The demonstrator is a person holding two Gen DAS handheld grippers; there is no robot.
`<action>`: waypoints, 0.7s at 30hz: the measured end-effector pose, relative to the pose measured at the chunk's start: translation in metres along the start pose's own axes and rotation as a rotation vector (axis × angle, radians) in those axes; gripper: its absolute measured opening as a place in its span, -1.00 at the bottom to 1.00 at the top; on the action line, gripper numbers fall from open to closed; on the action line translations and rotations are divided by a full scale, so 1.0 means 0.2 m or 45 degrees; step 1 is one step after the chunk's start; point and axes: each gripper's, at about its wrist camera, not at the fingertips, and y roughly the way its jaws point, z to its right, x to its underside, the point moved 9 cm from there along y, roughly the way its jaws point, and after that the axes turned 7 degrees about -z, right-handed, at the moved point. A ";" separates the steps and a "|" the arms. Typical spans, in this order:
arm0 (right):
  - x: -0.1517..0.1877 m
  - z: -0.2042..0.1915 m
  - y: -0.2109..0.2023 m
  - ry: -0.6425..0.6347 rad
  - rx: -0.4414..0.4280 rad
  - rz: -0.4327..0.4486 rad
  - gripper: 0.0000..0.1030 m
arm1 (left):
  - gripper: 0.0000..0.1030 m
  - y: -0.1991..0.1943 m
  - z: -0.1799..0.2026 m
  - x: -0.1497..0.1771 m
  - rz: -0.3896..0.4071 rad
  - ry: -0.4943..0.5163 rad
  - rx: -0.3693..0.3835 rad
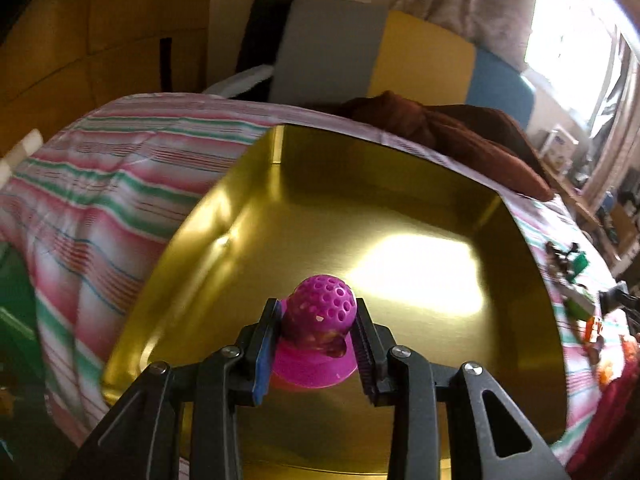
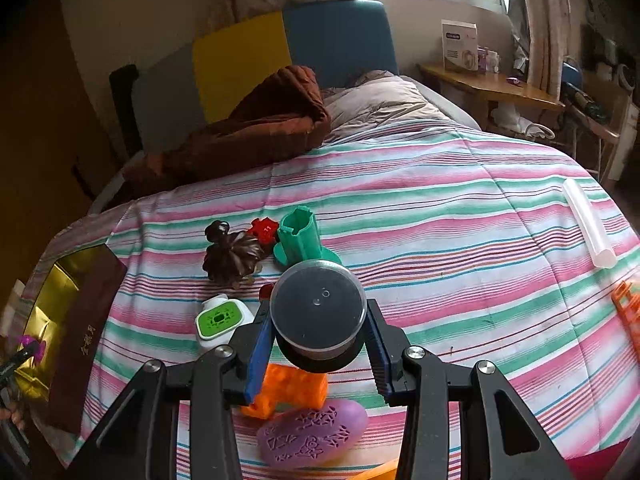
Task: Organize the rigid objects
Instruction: 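Carry the magenta toy to the tray with left tool while right tool grasps black cylinder, then open the left tool and release the magenta toy in the tray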
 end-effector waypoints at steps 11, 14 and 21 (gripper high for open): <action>-0.01 0.01 0.00 0.015 0.004 0.008 -0.16 | 0.19 -0.12 -0.17 -0.03 0.131 -0.240 -0.124; -0.01 0.01 -0.01 0.020 0.002 0.014 -0.16 | 0.19 -0.22 -0.18 -0.02 0.221 -0.329 -0.083; -0.01 -0.02 -0.03 -0.022 0.005 0.035 -0.16 | 0.19 -0.28 0.07 0.04 0.236 -0.209 0.064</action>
